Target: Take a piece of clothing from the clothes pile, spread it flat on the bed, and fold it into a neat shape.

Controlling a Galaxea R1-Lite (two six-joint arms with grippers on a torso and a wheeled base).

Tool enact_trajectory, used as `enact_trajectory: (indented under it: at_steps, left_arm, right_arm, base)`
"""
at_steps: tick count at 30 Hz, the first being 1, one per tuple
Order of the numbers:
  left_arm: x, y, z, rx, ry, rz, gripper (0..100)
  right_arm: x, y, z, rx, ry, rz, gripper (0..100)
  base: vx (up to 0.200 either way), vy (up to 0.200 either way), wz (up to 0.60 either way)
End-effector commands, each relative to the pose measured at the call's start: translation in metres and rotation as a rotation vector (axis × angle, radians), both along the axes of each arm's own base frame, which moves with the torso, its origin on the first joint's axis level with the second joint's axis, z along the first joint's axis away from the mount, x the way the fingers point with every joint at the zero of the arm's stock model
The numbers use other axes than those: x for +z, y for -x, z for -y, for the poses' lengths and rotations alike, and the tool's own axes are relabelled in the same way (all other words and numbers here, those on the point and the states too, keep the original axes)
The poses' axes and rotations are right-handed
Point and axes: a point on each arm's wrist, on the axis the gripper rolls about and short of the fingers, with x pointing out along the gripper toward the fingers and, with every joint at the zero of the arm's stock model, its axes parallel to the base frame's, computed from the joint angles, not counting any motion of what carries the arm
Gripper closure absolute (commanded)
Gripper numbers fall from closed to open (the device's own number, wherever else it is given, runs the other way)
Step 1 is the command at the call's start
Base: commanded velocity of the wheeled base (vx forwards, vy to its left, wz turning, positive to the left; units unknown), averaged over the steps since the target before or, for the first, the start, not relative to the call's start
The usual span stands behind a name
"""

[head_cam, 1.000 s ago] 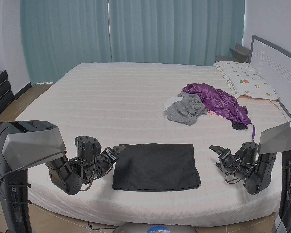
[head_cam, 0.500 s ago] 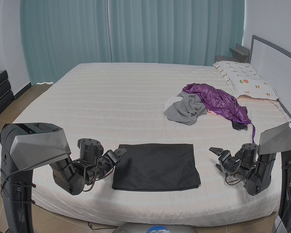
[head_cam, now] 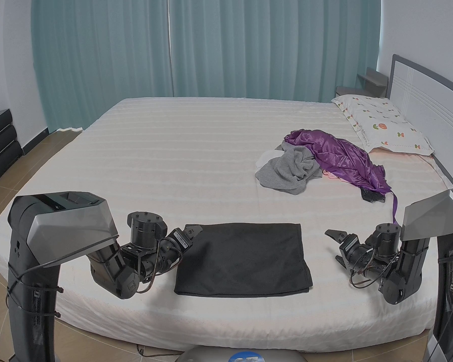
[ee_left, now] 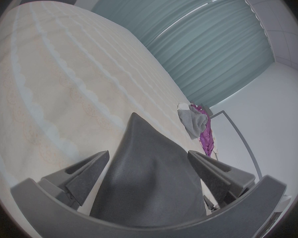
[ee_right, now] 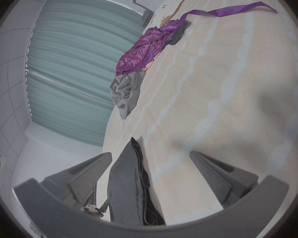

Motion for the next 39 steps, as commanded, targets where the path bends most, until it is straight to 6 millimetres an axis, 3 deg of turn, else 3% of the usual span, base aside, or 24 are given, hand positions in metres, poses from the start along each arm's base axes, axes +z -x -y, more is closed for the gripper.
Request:
enact_trajectory:
  at_steps: [1, 16, 17, 39]
  left_arm:
    - [-0.006, 0.003, 0.0, -0.006, -0.022, -0.013, 0]
    - [-0.018, 0.007, 0.004, -0.044, -0.102, -0.01, 0]
    - [-0.019, 0.008, 0.006, -0.048, -0.102, -0.011, 100]
    - [-0.017, 0.007, 0.006, -0.045, -0.099, -0.008, 100]
  right_arm:
    - [0.001, 0.0, -0.002, 0.005, -0.001, 0.011, 0]
    - [0.001, 0.0, -0.002, 0.006, 0.0, 0.012, 0]
    - [0.001, 0.0, -0.002, 0.006, 0.0, 0.013, 0]
    - [0.001, 0.0, -0.002, 0.006, -0.001, 0.013, 0]
  base:
    - [0.0, 0.0, 0.0]
    - [0.0, 0.0, 0.0]
    - [0.0, 0.0, 0.0]
    - [0.0, 0.0, 0.0]
